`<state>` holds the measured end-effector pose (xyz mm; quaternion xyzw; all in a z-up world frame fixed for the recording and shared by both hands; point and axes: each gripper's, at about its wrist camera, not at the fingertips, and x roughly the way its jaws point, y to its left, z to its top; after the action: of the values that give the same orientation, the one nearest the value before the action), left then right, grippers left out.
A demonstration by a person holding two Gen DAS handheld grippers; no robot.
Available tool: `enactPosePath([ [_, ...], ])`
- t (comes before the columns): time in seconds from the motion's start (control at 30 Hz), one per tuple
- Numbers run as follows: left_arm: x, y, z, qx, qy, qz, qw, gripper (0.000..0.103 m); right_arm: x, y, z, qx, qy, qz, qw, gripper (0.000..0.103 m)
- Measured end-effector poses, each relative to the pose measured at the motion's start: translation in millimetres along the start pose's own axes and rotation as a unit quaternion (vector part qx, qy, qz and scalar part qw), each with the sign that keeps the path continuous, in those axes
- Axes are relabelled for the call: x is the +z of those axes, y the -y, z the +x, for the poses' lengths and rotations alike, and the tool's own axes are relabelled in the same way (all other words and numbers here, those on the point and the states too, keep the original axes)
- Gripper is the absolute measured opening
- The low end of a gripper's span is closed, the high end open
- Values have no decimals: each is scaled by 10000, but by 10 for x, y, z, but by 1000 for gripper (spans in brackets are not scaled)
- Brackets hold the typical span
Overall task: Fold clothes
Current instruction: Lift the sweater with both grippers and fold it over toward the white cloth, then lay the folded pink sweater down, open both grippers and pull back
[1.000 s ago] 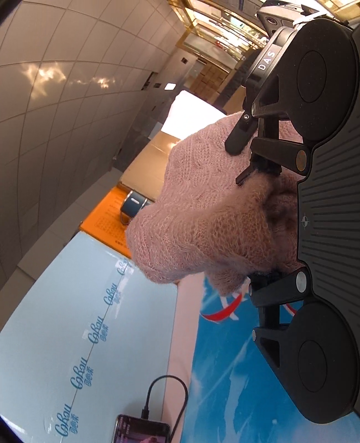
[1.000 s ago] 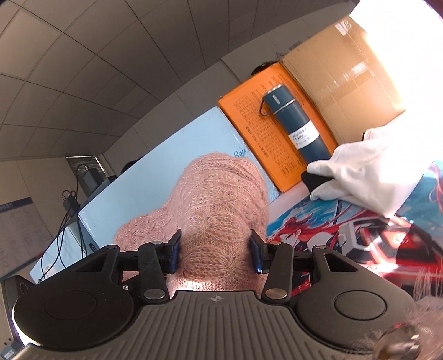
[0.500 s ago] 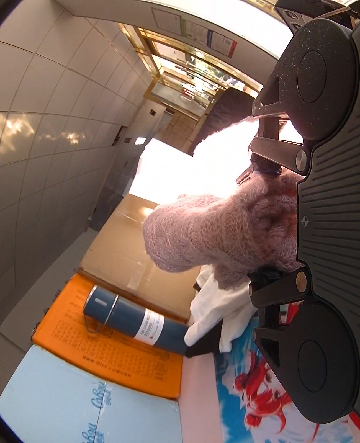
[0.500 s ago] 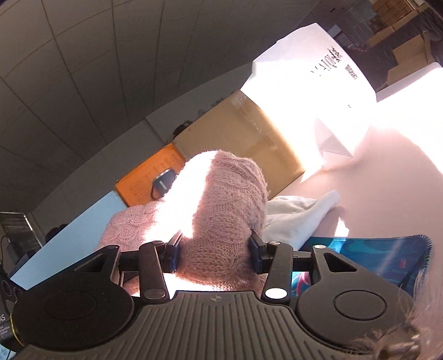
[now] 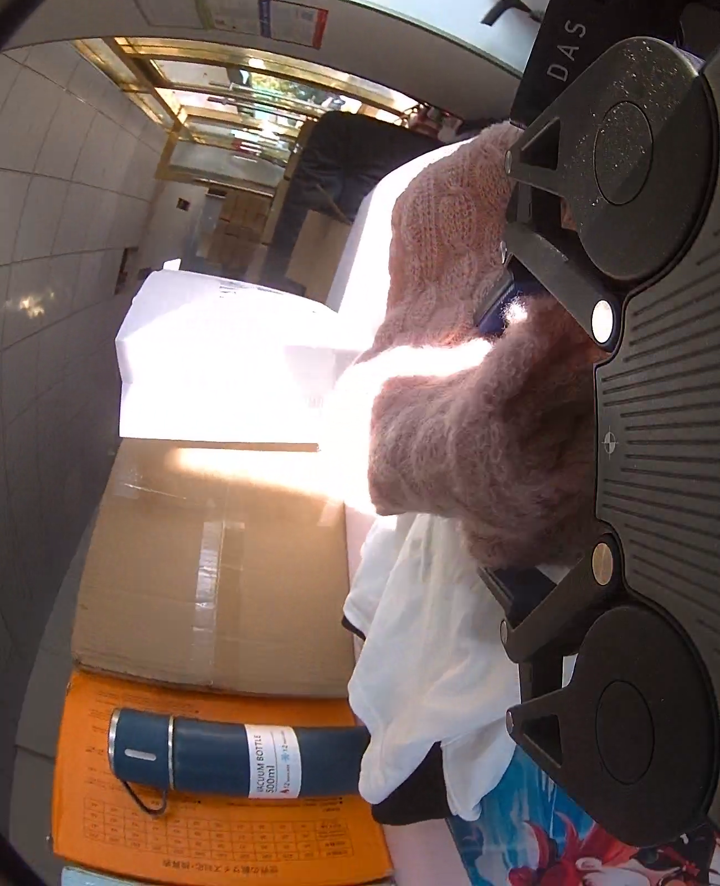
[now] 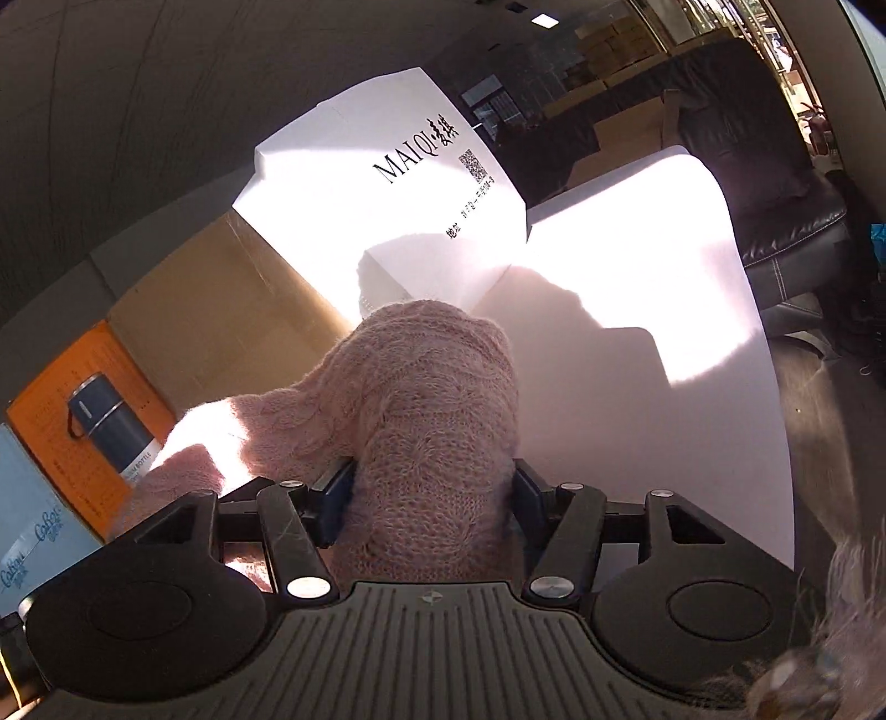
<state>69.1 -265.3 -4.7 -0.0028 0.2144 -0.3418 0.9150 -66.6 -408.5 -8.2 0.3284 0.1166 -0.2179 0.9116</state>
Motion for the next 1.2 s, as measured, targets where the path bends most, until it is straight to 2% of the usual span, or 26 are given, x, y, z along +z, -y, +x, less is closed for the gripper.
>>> enactPosePath([
  [0.03, 17, -20, 2, 90, -52, -2, 9999, 97, -6, 11, 22, -28, -55, 16, 10000, 70],
  [0.17, 46, -141, -34, 10, -261, -291, 9992, 98, -28, 30, 40, -4, -143, 31, 9999, 83],
  [0.3, 28, -234, -272, -30, -183, -350, 9992, 98, 9, 29, 11, 40, -33, 133, 9999, 91],
  [0.43, -34, -392, -651, 6, -71, -284, 9996, 99, 40, -78, -185, -533, 404, -134, 9977, 97],
  [0.5, -51, -492, -829, 53, -86, -338, 9994, 100, 9, -165, -316, -655, 601, -330, 9955, 101],
  [0.7, -152, -833, -1363, 467, -182, -454, 9977, 100, -252, -519, -617, -100, 441, -867, 9952, 103],
  [0.8, -216, -1027, -1640, 693, -376, -396, 9961, 100, -426, -687, -689, 148, 70, -1010, 9948, 103],
  [0.9, -284, -1196, -1829, 876, -625, -49, 9942, 100, -635, -897, -737, 494, -449, -1133, 9913, 103],
  [0.97, -325, -1304, -1896, 861, -899, 326, 9917, 101, -764, -1071, -770, 654, -542, -1309, 9877, 103],
  [1.03, -358, -1385, -1948, 855, -882, 413, 9916, 101, -856, -1230, -784, 648, -470, -1486, 9857, 103],
  [1.13, -365, -1499, -2020, 470, -540, 8, 9974, 101, -929, -1369, -779, 310, -213, -1585, 9866, 103],
  [1.2, -385, -1567, -2044, 93, -79, -535, 9985, 102, -943, -1411, -764, -47, 91, -1568, 9876, 103],
])
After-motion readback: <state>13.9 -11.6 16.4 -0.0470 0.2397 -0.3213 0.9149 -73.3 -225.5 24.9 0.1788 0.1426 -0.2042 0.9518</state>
